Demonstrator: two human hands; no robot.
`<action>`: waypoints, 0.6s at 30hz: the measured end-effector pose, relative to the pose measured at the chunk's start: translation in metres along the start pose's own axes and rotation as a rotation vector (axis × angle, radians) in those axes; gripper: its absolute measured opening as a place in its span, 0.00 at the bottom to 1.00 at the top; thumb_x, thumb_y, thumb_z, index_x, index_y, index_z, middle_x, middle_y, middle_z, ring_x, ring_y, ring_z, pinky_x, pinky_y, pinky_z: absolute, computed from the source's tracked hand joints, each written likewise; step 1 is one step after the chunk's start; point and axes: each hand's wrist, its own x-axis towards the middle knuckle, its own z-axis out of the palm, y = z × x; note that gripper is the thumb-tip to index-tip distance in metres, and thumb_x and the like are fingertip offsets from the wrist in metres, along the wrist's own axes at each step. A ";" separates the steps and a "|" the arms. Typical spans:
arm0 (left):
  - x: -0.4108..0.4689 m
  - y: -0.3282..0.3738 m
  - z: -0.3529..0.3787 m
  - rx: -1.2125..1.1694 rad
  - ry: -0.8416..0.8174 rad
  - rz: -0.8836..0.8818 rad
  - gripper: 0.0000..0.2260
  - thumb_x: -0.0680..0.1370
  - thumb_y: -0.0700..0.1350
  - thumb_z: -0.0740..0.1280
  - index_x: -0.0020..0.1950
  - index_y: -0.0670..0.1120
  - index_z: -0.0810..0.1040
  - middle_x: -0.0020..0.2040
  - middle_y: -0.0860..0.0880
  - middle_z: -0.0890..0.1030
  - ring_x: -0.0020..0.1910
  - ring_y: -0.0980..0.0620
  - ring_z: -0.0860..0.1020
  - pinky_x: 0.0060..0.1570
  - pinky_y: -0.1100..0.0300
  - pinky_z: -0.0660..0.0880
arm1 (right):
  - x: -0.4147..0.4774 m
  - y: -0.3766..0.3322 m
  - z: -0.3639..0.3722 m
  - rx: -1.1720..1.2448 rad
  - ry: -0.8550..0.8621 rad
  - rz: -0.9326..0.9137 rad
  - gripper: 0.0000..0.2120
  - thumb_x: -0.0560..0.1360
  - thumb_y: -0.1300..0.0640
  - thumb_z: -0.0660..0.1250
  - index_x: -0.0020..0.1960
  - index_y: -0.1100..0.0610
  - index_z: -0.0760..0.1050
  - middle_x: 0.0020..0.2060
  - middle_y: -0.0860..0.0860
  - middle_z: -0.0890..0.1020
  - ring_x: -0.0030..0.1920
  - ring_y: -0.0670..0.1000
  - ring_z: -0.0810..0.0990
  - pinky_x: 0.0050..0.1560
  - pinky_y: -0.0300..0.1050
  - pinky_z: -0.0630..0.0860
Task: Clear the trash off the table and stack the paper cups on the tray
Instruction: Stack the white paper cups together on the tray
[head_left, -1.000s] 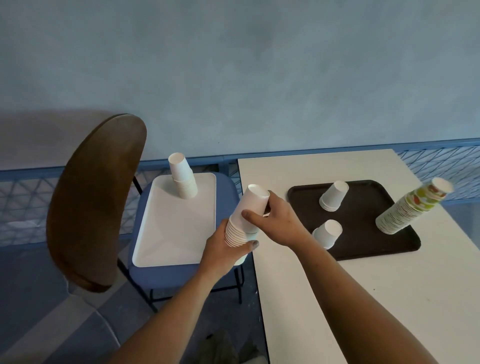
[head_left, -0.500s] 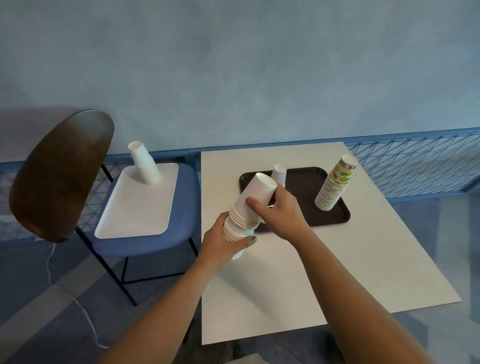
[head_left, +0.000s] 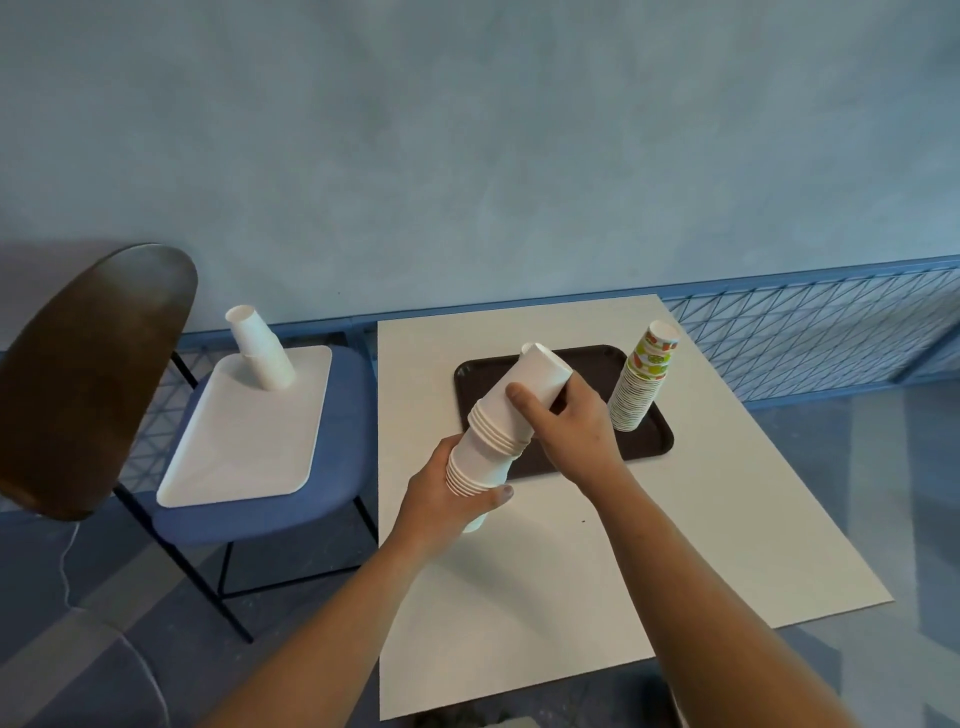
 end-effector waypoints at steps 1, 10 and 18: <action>0.004 0.001 -0.001 0.006 -0.010 0.003 0.31 0.66 0.60 0.82 0.65 0.64 0.73 0.55 0.61 0.84 0.54 0.61 0.82 0.50 0.60 0.79 | 0.003 0.001 0.001 0.016 0.014 0.016 0.26 0.71 0.34 0.72 0.60 0.50 0.75 0.48 0.43 0.83 0.49 0.43 0.82 0.48 0.45 0.81; 0.023 0.004 -0.010 0.021 -0.052 0.038 0.33 0.67 0.57 0.82 0.68 0.63 0.72 0.58 0.62 0.83 0.56 0.63 0.81 0.48 0.65 0.75 | 0.027 -0.001 0.001 0.463 0.128 0.190 0.16 0.73 0.41 0.75 0.55 0.48 0.78 0.51 0.48 0.85 0.53 0.50 0.85 0.51 0.58 0.85; 0.041 0.000 -0.011 -0.016 0.037 0.005 0.31 0.66 0.55 0.84 0.63 0.66 0.72 0.58 0.62 0.82 0.57 0.59 0.81 0.51 0.61 0.78 | 0.052 0.009 -0.017 0.766 0.211 0.375 0.07 0.79 0.50 0.71 0.51 0.50 0.74 0.52 0.52 0.82 0.52 0.52 0.83 0.53 0.57 0.84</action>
